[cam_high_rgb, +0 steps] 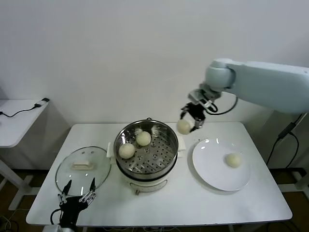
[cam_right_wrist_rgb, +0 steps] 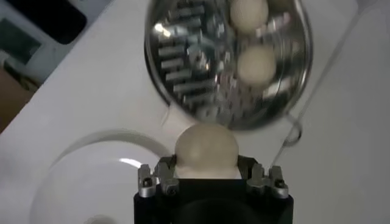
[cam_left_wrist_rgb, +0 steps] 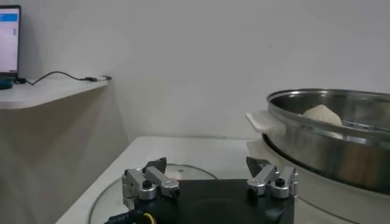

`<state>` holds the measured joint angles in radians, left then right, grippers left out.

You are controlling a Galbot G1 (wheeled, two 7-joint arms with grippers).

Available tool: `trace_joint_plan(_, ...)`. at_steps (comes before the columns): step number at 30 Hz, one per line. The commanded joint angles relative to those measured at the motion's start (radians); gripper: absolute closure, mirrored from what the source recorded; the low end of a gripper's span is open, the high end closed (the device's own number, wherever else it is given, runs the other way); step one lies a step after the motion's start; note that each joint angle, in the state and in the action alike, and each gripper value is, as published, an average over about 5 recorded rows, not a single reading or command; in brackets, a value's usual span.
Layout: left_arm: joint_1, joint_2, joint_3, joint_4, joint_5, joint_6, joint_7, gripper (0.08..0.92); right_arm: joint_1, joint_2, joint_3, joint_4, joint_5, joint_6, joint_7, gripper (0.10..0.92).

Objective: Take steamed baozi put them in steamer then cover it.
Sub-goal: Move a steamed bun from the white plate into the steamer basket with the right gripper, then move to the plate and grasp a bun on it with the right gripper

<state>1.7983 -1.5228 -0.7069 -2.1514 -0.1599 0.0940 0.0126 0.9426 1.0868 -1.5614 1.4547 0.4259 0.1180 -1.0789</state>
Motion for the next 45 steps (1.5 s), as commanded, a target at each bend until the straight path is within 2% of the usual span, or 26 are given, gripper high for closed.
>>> trace_joint_plan(1,0.000,0.000,-0.001,-0.001,0.000,0.001,0.000,0.177,0.063,0.264,0.027,0.156,-0.153,0.269,-0.020,0.355)
trace_joint_plan(7,0.011,-0.002,-0.004,-0.004,-0.004,-0.007,-0.001,0.177,-0.075,0.317,-0.022,0.094,-0.344,0.315,0.018,0.355)
trace_joint_plan(13,0.017,-0.006,-0.011,-0.011,-0.015,-0.011,-0.003,0.177,-0.197,0.329,-0.049,0.022,-0.479,0.281,0.072,0.355)
trace_joint_plan(27,0.018,-0.007,-0.016,-0.004,-0.023,-0.016,-0.004,0.177,-0.277,0.352,-0.050,-0.027,-0.477,0.187,0.150,0.355)
trace_joint_plan(30,0.018,-0.007,-0.015,-0.005,-0.023,-0.016,-0.004,0.177,-0.245,0.339,-0.043,-0.022,-0.449,0.195,0.155,0.314)
trace_joint_plan(35,0.020,-0.007,-0.015,-0.014,-0.022,-0.016,-0.003,0.177,-0.094,0.280,-0.037,-0.054,-0.294,0.264,0.058,0.214)
trace_joint_plan(39,0.022,-0.006,-0.012,-0.023,-0.020,-0.014,-0.002,0.177,0.033,0.199,-0.073,-0.166,-0.138,0.331,-0.067,0.203)
trace_joint_plan(41,0.023,-0.006,-0.011,-0.027,-0.019,-0.013,-0.001,0.177,0.081,0.133,-0.117,-0.213,-0.047,0.307,-0.118,0.203)
trace_joint_plan(45,0.023,-0.004,-0.010,-0.032,-0.020,-0.014,-0.001,0.177,0.097,-0.058,-0.253,-0.269,0.090,0.113,-0.128,0.203)
